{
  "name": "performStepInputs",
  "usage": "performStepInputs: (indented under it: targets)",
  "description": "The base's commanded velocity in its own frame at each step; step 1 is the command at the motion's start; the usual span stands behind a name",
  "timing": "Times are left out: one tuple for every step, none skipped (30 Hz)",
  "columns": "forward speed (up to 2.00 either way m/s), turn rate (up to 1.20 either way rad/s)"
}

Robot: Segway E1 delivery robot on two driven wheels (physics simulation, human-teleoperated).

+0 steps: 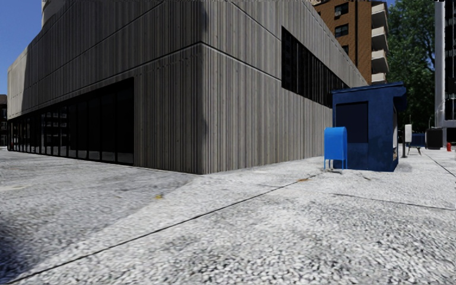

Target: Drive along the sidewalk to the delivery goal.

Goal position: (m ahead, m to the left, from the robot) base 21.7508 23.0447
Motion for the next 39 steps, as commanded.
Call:
performStepInputs:
  targets:
    - [1.81,0.49]
    - [1.82,0.49]
    - [1.87,0.49]
    - [1.87,0.49]
    - [1.94,0.49]
    - [1.96,0.49]
    - [1.96,0.49]
    - [1.96,0.49]
    - [1.96,0.49]
    - [1.96,0.49]
    - [1.96,0.49]
    - [1.96,0.49]
    - [1.97,0.49]
    - [1.99,0.49]
    - [1.99,0.49]
    - [2.00,0.49]
    - [2.00,0.49]
    - [2.00,0.49]
    - [2.00,0.49]
    - [2.00,0.49]
    - [2.00,0.49]
    - [2.00,0.49]
    - [2.00,0.49]
    - [2.00,0.49]
    - [2.00,0.49]
    - [2.00,0.49]
    - [2.00,0.49]
    - [2.00,0.49]
    - [2.00,0.49]
    - [2.00,0.49]
    - [2.00,0.49]
    - [2.00,0.49]
    - [2.00,0.49]
    - [2.00,0.49]
    - [2.00,0.49]
    - [2.00,0.49]
    - [2.00,0.49]
    - [2.00,0.49]
    - [2.00,0.49]
